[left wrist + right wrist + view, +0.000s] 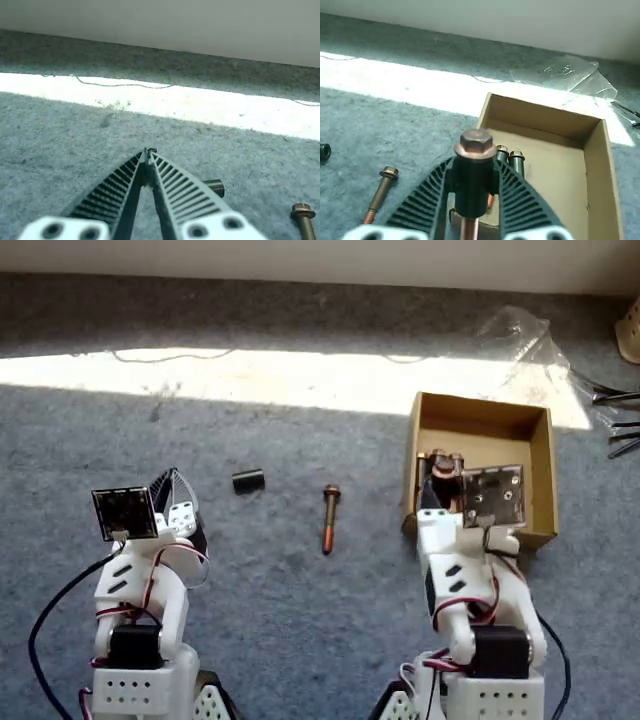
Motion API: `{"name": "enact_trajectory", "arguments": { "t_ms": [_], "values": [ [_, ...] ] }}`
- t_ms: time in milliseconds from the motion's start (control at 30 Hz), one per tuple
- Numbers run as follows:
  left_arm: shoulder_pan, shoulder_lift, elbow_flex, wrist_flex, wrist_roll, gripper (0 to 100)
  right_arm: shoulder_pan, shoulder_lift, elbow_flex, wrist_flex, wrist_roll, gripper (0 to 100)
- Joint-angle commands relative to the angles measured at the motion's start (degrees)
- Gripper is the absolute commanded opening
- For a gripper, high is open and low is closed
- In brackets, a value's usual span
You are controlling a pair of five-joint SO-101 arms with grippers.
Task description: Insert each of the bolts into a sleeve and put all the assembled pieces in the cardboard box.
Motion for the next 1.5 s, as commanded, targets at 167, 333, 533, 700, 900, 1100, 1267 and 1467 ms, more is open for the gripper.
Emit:
{"name": "enact_trajectory", "arguments": {
  "t_ms": [167,333,533,700,900,1100,1267,1467],
  "values": [
    [-0.75,-0.66,0.57,-0.09,-0.26,2,8.66,35.21,-19.03,-6.73,3.08,0.5],
    [-0.84,-0.66,0.66,-0.09,-0.26,2,12.09,49.71,-24.84,-10.15,3.16,0.5],
    [-0.92,-0.66,0.48,0.09,-0.26,2,12.79,63.78,-33.45,-10.15,3.16,0.5],
    [-0.92,-0.66,0.48,0.09,-0.35,2,13.58,74.24,-41.19,-10.07,3.16,0.9],
    [-0.75,-0.66,0.66,0.00,-7.12,2,14.81,83.03,-47.52,-9.98,3.16,0.9],
    [-0.57,-0.66,1.45,-0.09,-8.62,2,14.90,87.60,-50.77,-9.98,3.25,1.0],
    [-0.57,-0.66,1.54,-0.09,-8.62,2,14.64,89.27,-50.86,-9.98,7.74,1.0],
    [-0.57,-0.66,1.54,-0.09,-8.62,2,14.37,92.00,-50.95,-7.60,8.00,1.1]
  ]
}}
